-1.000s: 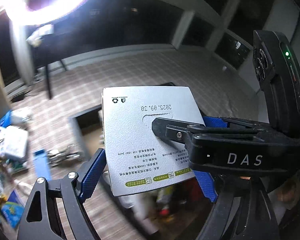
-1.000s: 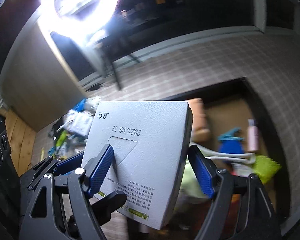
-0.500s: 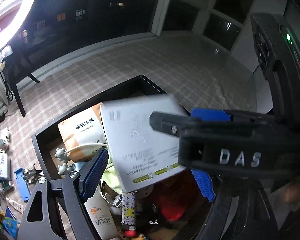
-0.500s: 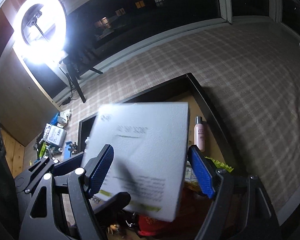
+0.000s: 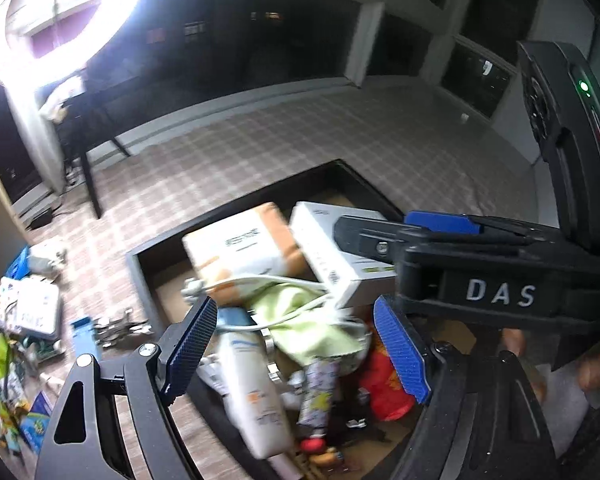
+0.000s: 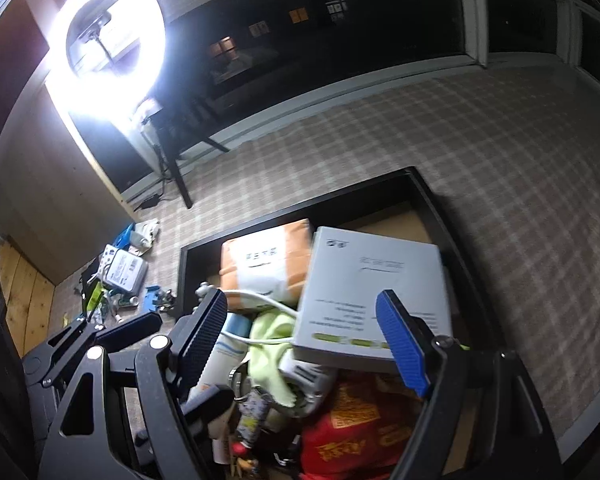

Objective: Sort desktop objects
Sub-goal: 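Carry the white box with the right tool and drop it into the black bin, then move the right tool to the white power bank and grasp it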

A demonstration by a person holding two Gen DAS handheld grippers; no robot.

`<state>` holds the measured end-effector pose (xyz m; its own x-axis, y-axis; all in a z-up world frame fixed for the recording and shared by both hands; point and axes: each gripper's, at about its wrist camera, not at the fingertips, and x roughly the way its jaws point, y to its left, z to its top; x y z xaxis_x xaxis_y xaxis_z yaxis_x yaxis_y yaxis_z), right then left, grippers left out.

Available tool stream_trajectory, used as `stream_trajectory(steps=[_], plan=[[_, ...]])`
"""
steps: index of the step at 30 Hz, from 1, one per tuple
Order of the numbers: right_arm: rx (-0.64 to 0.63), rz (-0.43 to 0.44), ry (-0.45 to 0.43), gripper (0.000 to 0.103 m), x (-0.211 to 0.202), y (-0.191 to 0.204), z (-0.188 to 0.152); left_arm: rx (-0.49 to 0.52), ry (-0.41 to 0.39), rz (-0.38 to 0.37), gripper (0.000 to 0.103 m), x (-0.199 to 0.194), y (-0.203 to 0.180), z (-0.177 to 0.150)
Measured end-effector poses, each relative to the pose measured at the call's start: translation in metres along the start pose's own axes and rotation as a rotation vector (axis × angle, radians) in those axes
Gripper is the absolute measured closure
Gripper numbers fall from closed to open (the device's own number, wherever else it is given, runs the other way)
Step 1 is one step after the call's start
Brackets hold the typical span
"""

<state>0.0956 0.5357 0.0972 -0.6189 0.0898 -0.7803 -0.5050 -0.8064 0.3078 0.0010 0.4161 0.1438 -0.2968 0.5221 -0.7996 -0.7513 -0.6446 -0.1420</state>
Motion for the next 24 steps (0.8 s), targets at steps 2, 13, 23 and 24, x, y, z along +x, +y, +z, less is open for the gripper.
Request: stream_trajectory(steps=[2,13,23,24], plan=[[-0.012,0.012,0.002,0.027,0.003,0.009,0.001,-0.018,-0.005,0.025,0.024,-0.004,0.013,-0.003],[-0.126,0.1,0.034,0.027,0.032,0.087,0.016,-0.191,-0.036,0.165,0.024,-0.032,0.117,-0.025],[-0.169,0.19,0.12,0.027,0.09,0.157,0.029,-0.302,-0.03,0.247,0.028,-0.036,0.213,-0.047],[-0.171,0.195,0.131,0.027,0.097,0.163,0.029,-0.303,-0.026,0.251,0.029,-0.034,0.219,-0.049]])
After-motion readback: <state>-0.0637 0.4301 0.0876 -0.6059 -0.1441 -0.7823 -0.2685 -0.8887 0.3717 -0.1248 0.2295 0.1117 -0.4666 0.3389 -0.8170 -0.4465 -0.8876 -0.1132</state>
